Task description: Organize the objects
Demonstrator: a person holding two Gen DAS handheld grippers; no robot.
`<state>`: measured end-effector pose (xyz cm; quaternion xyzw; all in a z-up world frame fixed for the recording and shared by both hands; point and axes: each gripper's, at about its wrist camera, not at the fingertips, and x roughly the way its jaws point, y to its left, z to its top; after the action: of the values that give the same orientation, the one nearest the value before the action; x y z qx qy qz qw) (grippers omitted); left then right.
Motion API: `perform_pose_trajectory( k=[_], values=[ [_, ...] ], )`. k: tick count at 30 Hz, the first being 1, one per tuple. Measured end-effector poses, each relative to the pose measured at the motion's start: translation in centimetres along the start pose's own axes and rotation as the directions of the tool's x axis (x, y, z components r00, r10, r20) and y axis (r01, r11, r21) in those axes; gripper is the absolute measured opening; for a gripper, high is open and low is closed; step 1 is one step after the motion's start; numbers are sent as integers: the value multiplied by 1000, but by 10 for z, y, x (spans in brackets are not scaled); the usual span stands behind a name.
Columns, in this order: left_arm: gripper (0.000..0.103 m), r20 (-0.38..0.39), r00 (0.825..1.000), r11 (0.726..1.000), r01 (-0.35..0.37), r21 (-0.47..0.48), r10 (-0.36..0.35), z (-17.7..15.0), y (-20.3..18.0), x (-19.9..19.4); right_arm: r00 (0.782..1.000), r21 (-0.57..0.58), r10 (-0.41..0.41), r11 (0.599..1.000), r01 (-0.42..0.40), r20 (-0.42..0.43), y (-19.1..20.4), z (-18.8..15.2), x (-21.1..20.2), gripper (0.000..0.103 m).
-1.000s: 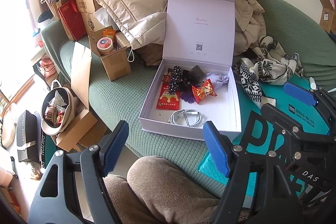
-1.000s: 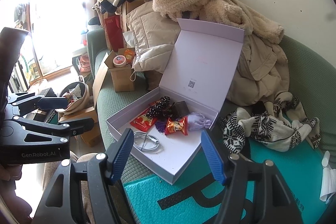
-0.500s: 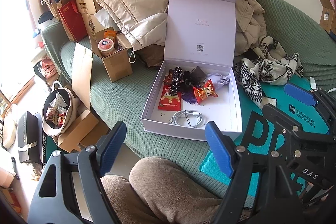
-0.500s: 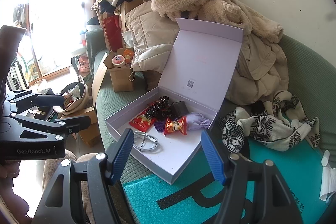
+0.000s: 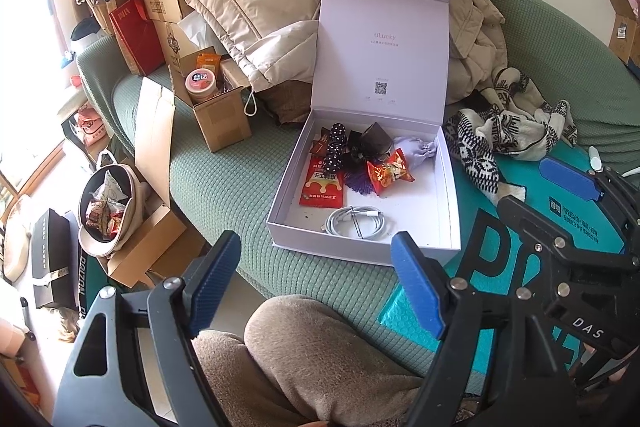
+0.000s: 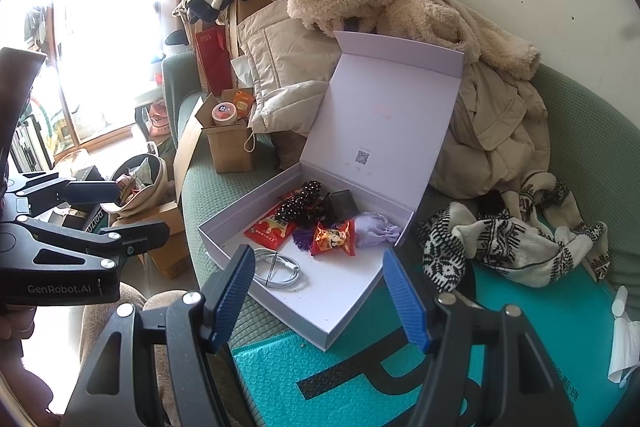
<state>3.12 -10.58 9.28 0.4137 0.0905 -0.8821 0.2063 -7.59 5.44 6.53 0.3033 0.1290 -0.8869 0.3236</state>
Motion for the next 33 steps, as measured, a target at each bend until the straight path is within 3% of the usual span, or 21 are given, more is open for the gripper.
perform_pose_trajectory(
  k=[33],
  values=[
    [76,-6,1000,1000,-1,10,1,-20,-16,-14,1000,6,-16,1000,16,-4,1,-16,-14,67]
  ],
)
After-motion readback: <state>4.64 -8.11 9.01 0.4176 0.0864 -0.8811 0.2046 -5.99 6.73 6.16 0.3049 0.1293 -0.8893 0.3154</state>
